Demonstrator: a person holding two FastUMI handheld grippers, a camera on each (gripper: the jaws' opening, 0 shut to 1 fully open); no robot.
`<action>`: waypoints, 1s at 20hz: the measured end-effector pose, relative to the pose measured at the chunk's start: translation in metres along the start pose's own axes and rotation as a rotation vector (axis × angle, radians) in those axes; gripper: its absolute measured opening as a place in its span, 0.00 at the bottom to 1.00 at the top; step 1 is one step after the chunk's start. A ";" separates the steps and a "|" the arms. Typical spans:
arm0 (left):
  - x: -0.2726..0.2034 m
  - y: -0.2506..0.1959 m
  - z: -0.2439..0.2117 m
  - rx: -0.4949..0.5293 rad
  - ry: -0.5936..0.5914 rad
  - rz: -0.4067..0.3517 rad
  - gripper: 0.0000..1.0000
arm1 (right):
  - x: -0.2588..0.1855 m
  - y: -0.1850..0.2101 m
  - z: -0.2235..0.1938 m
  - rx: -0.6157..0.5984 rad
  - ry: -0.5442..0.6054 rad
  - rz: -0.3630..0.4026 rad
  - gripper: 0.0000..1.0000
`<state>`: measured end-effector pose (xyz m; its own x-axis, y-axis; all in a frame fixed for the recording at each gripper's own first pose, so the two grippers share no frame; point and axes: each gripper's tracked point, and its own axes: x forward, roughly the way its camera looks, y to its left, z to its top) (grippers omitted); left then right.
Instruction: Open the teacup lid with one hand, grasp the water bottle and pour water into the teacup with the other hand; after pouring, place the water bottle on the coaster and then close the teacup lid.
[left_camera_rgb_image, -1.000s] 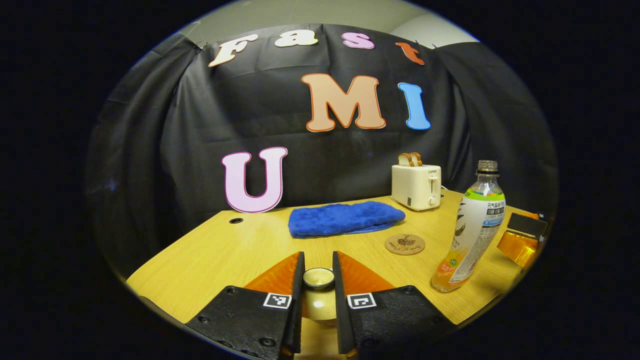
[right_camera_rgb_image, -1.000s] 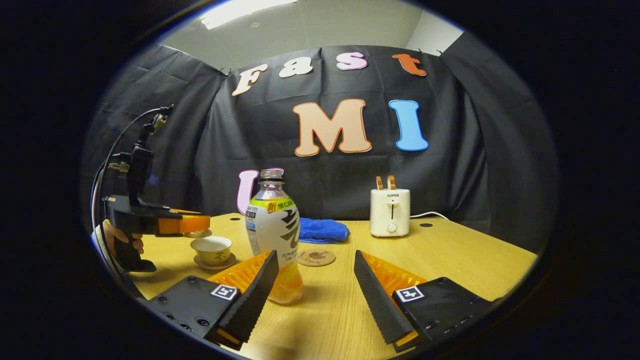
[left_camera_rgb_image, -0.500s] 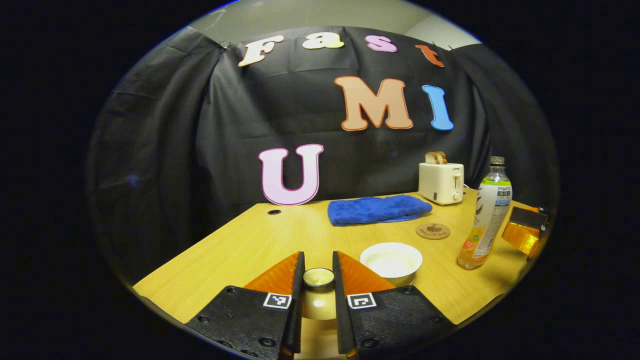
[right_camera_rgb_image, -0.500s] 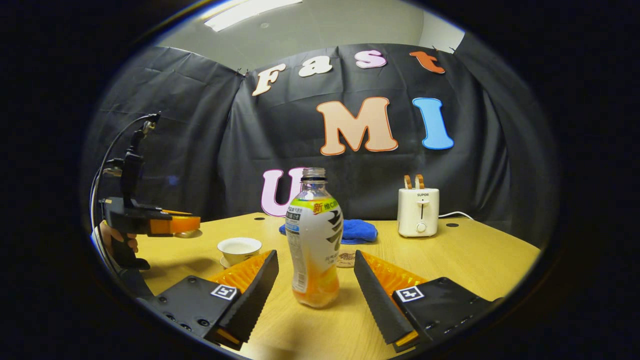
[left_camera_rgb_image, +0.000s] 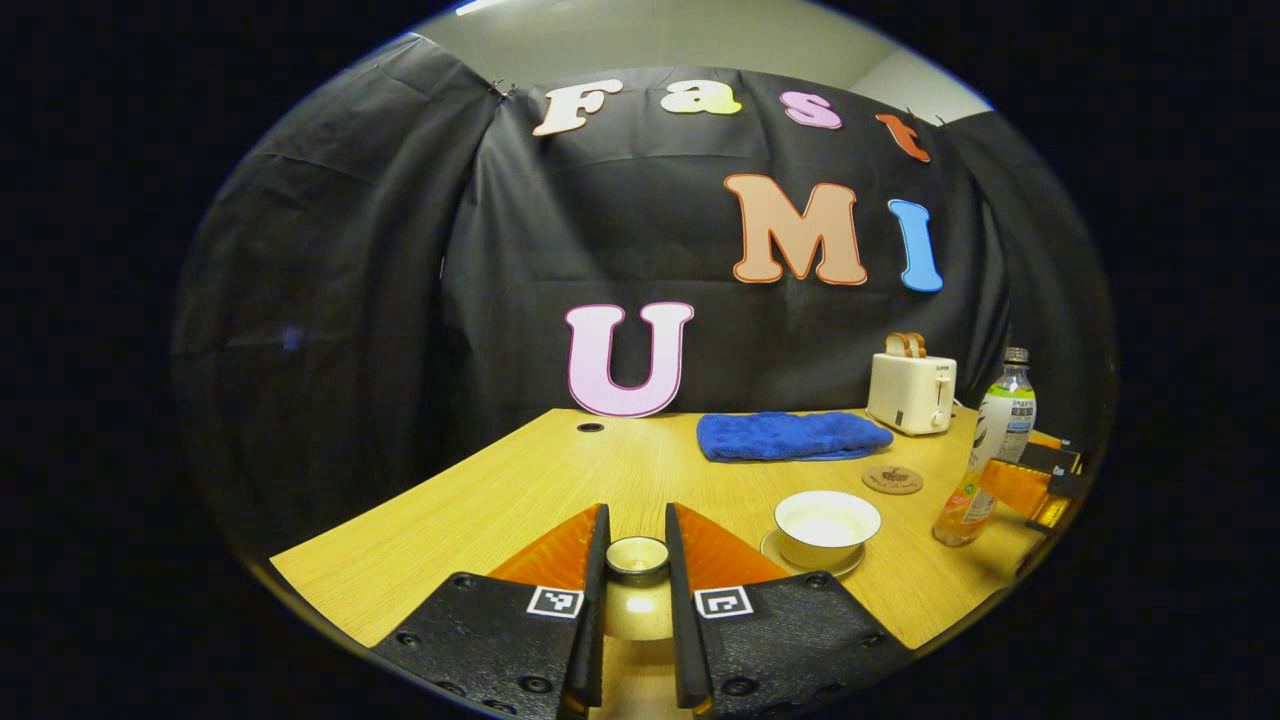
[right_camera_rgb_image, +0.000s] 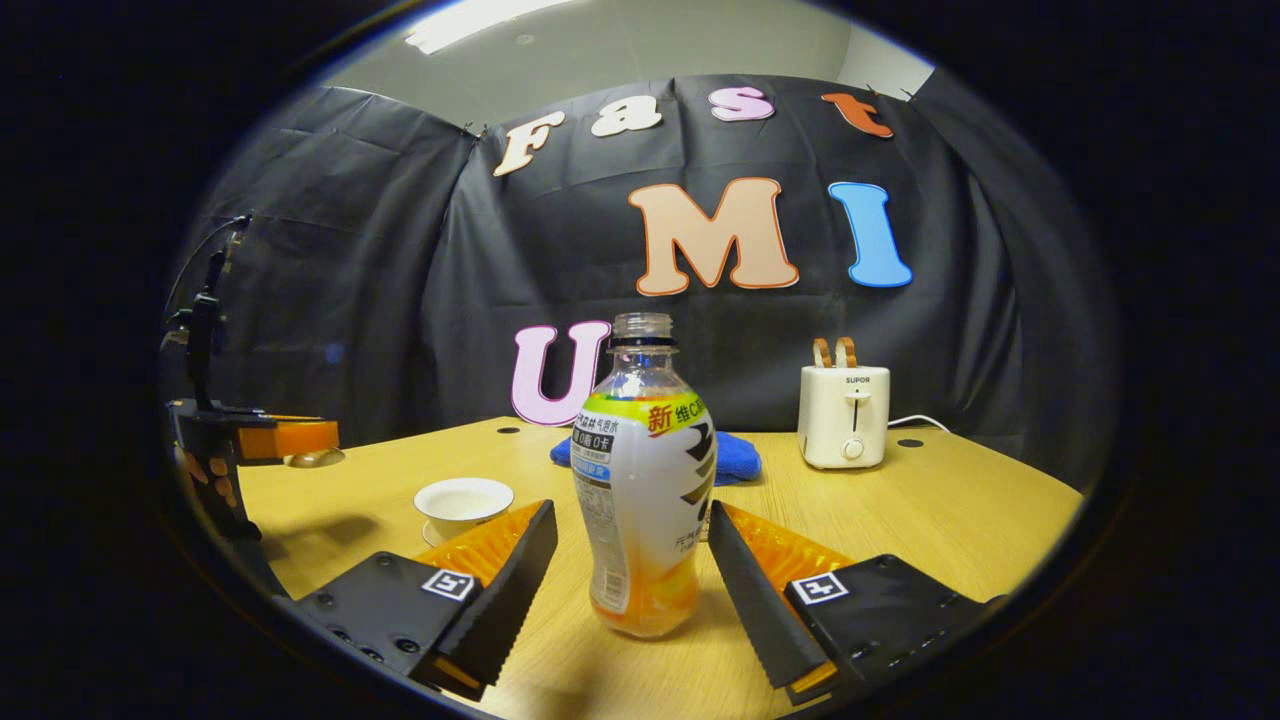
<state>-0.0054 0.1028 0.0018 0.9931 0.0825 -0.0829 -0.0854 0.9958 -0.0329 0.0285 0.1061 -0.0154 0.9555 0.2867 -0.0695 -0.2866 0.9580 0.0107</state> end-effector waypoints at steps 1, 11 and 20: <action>0.000 0.000 -0.001 -0.004 -0.001 -0.001 0.25 | 0.002 -0.001 -0.001 0.001 0.012 -0.002 0.94; -0.004 0.008 0.006 0.007 -0.018 0.004 0.26 | 0.009 0.012 0.001 -0.054 0.009 0.054 0.69; -0.003 0.021 0.004 -0.006 -0.009 0.026 0.26 | 0.021 0.013 0.008 -0.241 -0.010 0.045 0.69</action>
<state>-0.0100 0.1236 0.0058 0.9913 0.1083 -0.0750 -0.1113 0.9931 -0.0368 0.0455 0.1249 -0.0093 0.9417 0.3301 -0.0645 -0.3360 0.9147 -0.2246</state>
